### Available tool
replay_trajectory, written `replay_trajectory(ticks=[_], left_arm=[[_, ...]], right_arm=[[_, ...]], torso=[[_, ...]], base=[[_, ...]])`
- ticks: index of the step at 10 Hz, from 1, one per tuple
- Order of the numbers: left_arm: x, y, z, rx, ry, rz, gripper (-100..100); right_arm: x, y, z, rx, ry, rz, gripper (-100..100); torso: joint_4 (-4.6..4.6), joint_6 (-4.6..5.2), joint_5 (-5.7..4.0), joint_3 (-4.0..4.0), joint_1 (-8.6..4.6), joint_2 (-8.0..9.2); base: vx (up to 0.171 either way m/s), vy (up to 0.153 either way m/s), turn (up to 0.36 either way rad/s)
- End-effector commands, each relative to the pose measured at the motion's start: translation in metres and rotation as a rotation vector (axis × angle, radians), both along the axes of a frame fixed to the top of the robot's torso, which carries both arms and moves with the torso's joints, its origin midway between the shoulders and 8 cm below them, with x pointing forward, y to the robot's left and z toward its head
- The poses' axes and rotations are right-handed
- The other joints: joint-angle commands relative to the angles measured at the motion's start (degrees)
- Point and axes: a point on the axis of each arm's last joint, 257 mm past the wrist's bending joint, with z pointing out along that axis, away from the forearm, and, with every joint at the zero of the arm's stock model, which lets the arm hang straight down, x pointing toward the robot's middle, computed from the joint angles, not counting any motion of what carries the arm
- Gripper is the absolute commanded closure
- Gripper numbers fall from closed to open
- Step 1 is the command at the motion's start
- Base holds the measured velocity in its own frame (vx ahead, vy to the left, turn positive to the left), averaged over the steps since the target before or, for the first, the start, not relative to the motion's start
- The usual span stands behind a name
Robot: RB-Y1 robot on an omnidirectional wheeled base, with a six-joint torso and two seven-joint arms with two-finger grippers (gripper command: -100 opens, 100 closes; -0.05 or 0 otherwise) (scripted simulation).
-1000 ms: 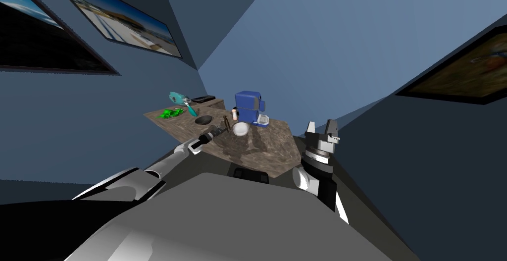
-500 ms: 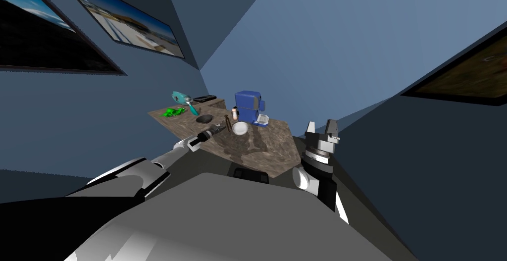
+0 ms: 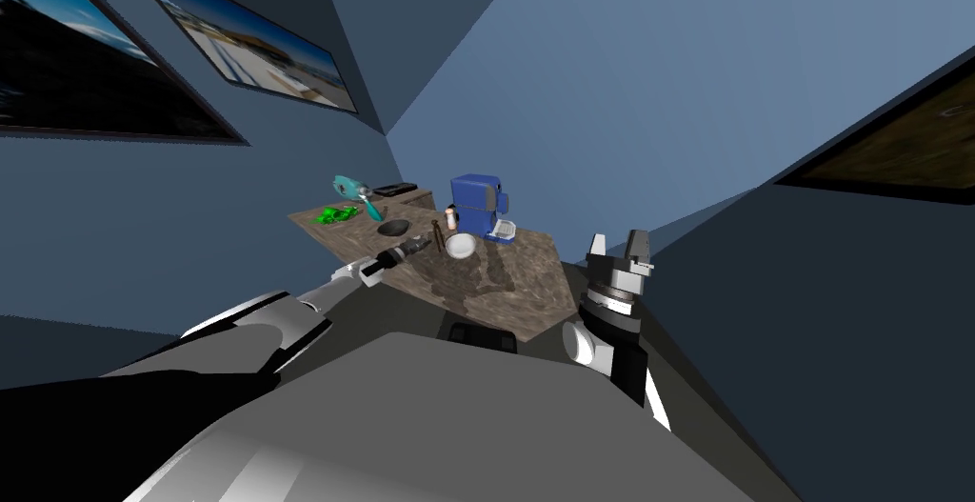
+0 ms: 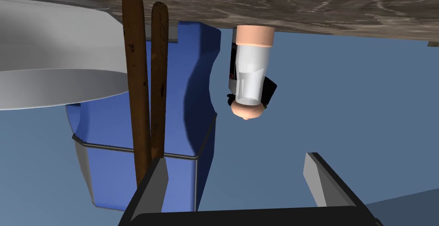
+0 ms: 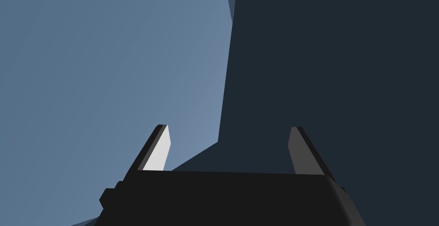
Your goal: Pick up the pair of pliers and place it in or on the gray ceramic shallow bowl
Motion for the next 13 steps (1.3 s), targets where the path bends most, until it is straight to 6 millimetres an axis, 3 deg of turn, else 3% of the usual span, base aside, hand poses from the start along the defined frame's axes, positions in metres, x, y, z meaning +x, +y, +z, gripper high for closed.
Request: replay_trajectory(ticks=[1, 2, 3, 4, 5, 6, 7, 11, 12, 13], left_arm=[[0.009, 0.000, 0.017, 0.004, -0.037, -0.016, -100], [0.003, 0.022, 0.004, 0.016, -0.005, 0.030, -100], [0.014, 0.020, 0.030, 0.036, -0.056, -0.005, -100], [0.016, 0.030, 0.034, 0.035, -0.058, 0.020, -100], [0.010, 0.047, 0.024, 0.045, -0.034, 0.056, -100], [0.012, 0.037, 0.026, 0.039, -0.044, 0.036, -100], [0.011, 0.039, 0.025, 0.040, -0.042, 0.039, 100], [0.011, 0.038, 0.025, 0.040, -0.042, 0.038, 100], [0.011, 0.038, 0.025, 0.040, -0.042, 0.038, 0], [0.001, 0.054, 0.020, 0.095, -0.023, 0.041, -100]], right_arm=[[0.000, 0.000, 0.000, 0.000, 0.000, 0.000, 0], [0.000, 0.000, 0.000, 0.000, 0.000, 0.000, 0], [0.000, 0.000, 0.000, 0.000, 0.000, 0.000, 0], [0.000, 0.000, 0.000, 0.000, 0.000, 0.000, 0], [0.000, 0.000, 0.000, 0.000, 0.000, 0.000, 0], [0.000, 0.000, 0.000, 0.000, 0.000, 0.000, 0], [0.000, 0.000, 0.000, 0.000, 0.000, 0.000, 0], [0.000, 0.000, 0.000, 0.000, 0.000, 0.000, 0], [0.000, 0.000, 0.000, 0.000, 0.000, 0.000, 0], [0.000, 0.000, 0.000, 0.000, 0.000, 0.000, 0]], torso=[[0.00, 0.00, 0.00, 0.00, 0.00, 0.00], [0.00, 0.04, -0.03, 0.00, -0.15, -0.01], [-0.01, 0.02, -0.02, -0.02, -0.10, -0.03], [0.00, 0.00, -0.01, 0.01, -0.03, 0.01], [0.00, 0.02, -0.01, 0.00, -0.04, 0.00], [-0.01, 0.00, 0.01, -0.01, 0.02, -0.02], [-0.01, 0.02, 0.03, -0.02, 0.08, -0.04], [-0.02, 0.02, 0.04, -0.04, 0.14, -0.07], [-0.02, 0.02, 0.04, -0.04, 0.14, -0.07], [-0.02, 0.02, 0.04, -0.04, 0.14, -0.07]], base=[[-0.024, -0.080, 0.049], [-0.006, -0.060, -0.023], [-0.025, -0.038, 0.092], [-0.019, -0.046, 0.052], [-0.006, -0.032, 0.002], [-0.004, -0.009, 0.007], [0.000, 0.000, 0.000], [0.000, 0.000, 0.000], [0.000, 0.000, 0.000], [-0.021, -0.114, 0.005]])
